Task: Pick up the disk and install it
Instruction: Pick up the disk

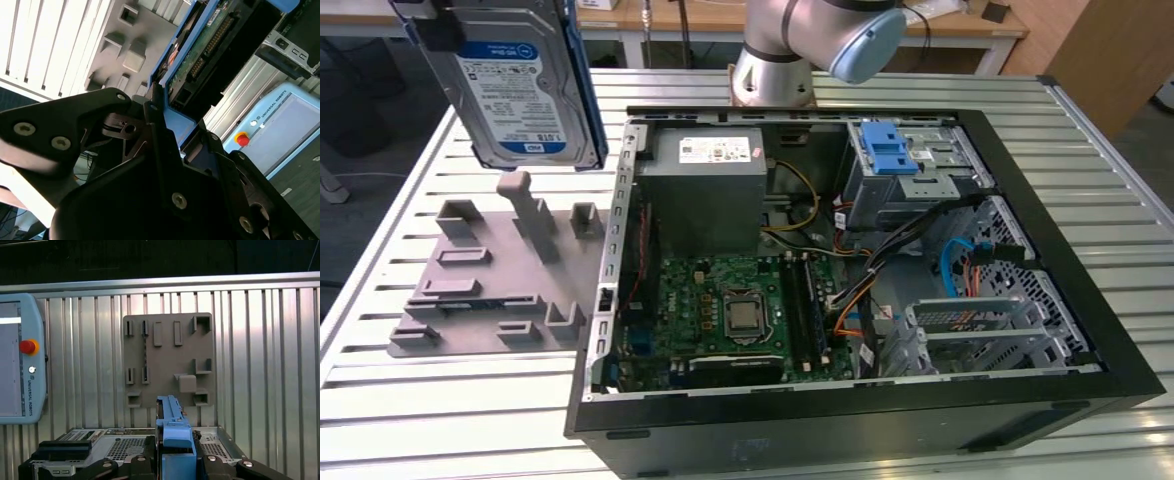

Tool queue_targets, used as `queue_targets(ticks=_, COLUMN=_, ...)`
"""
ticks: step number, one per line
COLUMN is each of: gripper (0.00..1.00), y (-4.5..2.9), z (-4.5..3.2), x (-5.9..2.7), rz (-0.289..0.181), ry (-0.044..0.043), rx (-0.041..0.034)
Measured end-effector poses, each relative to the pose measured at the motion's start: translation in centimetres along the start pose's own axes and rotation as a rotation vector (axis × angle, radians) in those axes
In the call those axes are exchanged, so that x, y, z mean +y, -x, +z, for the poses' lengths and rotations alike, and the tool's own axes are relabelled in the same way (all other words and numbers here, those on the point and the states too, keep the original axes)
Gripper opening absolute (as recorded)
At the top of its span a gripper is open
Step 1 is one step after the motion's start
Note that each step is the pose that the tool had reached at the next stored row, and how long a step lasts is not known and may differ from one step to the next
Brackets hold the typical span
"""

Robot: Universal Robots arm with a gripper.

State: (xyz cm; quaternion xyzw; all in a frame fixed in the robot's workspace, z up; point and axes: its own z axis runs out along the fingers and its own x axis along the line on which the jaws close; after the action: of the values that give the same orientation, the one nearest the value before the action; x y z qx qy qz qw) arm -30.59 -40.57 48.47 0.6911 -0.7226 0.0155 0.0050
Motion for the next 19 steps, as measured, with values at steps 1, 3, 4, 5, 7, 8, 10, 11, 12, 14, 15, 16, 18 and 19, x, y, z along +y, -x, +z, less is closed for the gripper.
queue_targets(ticks=1, gripper=0.36, y=-0.05, z=0.0, x=-0.08, rz=0.001, ry=0.0001, rx=0.0001)
queue_targets(ticks=3, gripper=0.36, y=-0.16, z=0.0, x=-0.25, rz=0.002, ry=0.0001, rx=0.0001)
queue_targets(ticks=4, gripper=0.36, y=-0.21, z=0.01, x=-0.32, rz=0.003, ry=0.0002, rx=0.0002)
queue_targets(ticks=5, gripper=0.36, y=-0.26, z=0.01, x=-0.4, rz=0.003, ry=0.0002, rx=0.0002)
queue_targets(ticks=7, gripper=0.36, y=-0.37, z=0.01, x=-0.55, rz=0.004, ry=0.0002, rx=0.0002)
queue_targets(ticks=8, gripper=0.36, y=-0.43, z=0.02, x=-0.62, rz=0.005, ry=0.0002, rx=0.0002)
queue_targets(ticks=10, gripper=0.36, y=-0.54, z=0.02, x=-0.78, rz=0.006, ry=0.0002, rx=0.0002)
queue_targets(ticks=11, gripper=0.36, y=-0.59, z=0.03, x=-0.86, rz=0.007, ry=0.0002, rx=0.0002)
queue_targets(ticks=12, gripper=0.36, y=-0.64, z=0.03, x=-0.96, rz=0.007, ry=0.0002, rx=0.0002)
queue_targets(ticks=14, gripper=0.36, y=-0.73, z=0.03, x=-1.16, rz=0.008, ry=0.0003, rx=0.0002)
queue_targets(ticks=15, gripper=0.36, y=-0.77, z=0.04, x=-1.27, rz=0.008, ry=0.0003, rx=0.0002)
queue_targets(ticks=16, gripper=0.36, y=-0.82, z=0.04, x=-1.37, rz=0.009, ry=0.0003, rx=0.0002)
queue_targets(ticks=18, gripper=0.36, y=-0.91, z=0.05, x=-1.58, rz=0.01, ry=0.0003, rx=0.0002)
queue_targets(ticks=19, gripper=0.36, y=-0.95, z=0.05, x=-1.69, rz=0.01, ry=0.0004, rx=0.0003)
